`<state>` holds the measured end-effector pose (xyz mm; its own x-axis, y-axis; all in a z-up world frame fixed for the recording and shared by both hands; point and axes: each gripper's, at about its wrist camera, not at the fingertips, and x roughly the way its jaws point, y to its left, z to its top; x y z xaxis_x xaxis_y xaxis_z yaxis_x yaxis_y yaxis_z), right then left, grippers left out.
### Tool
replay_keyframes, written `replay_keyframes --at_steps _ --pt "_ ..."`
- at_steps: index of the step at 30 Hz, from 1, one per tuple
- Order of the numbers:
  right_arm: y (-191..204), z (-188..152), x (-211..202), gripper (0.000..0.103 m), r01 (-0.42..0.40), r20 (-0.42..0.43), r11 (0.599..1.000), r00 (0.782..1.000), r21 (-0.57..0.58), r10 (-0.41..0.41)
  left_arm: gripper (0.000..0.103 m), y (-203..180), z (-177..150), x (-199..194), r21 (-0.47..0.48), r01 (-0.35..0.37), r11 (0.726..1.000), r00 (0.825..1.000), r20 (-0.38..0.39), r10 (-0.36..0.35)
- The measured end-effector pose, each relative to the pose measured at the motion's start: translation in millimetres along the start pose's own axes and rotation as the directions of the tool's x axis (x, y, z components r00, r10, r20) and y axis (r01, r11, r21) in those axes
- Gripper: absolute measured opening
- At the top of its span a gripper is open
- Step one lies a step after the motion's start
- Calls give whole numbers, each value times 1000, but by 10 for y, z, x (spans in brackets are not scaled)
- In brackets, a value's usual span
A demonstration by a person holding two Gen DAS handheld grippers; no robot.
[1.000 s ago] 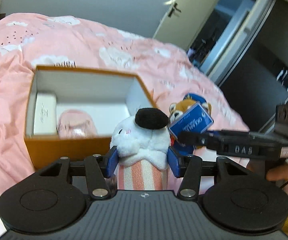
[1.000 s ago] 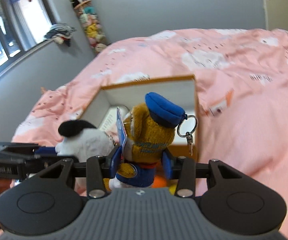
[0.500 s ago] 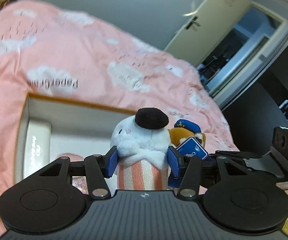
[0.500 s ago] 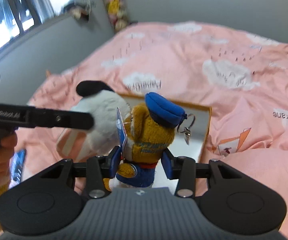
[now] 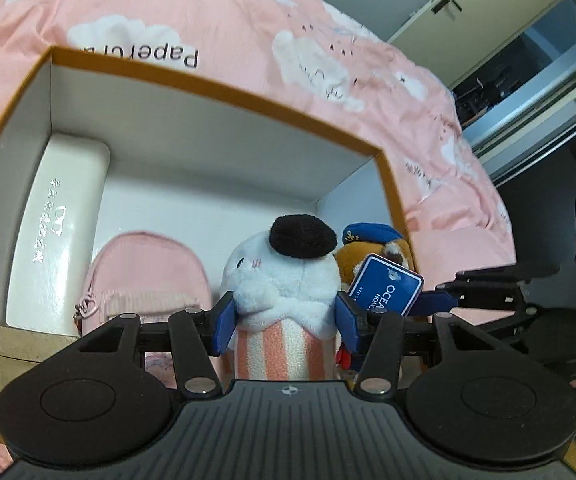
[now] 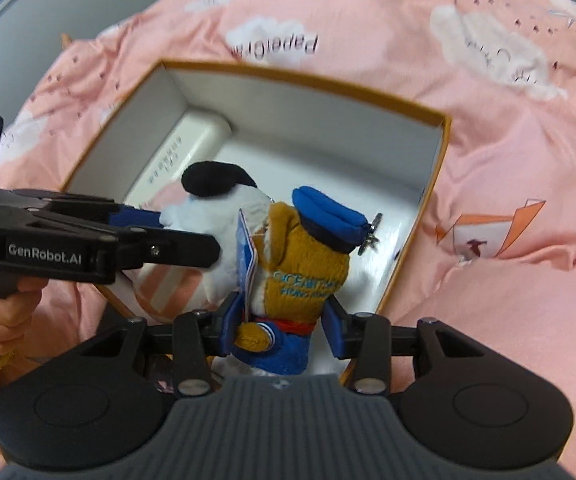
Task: Organize objects
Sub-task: 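Carry the white plush and bear keychain over the orange box with both tools, then lower the white plush and bear keychain into the box, open both tools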
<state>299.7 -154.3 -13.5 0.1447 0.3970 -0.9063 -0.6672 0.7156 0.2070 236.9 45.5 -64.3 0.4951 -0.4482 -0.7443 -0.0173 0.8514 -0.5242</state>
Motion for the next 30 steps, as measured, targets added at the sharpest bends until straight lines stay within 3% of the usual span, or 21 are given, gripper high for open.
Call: replay_keyframes --at_steps 7,13,30 --pt "62 86 163 45 49 -96 997 994 -51 -54 59 -114 -71 50 96 -43 994 999 -9 44" --pt "165 110 281 47 111 -169 982 976 -151 -136 61 -178 -82 123 154 -51 987 997 -42 59" --pt "218 22 181 50 96 -174 976 976 -193 -131 64 -87 18 -16 152 42 988 993 -114 -25"
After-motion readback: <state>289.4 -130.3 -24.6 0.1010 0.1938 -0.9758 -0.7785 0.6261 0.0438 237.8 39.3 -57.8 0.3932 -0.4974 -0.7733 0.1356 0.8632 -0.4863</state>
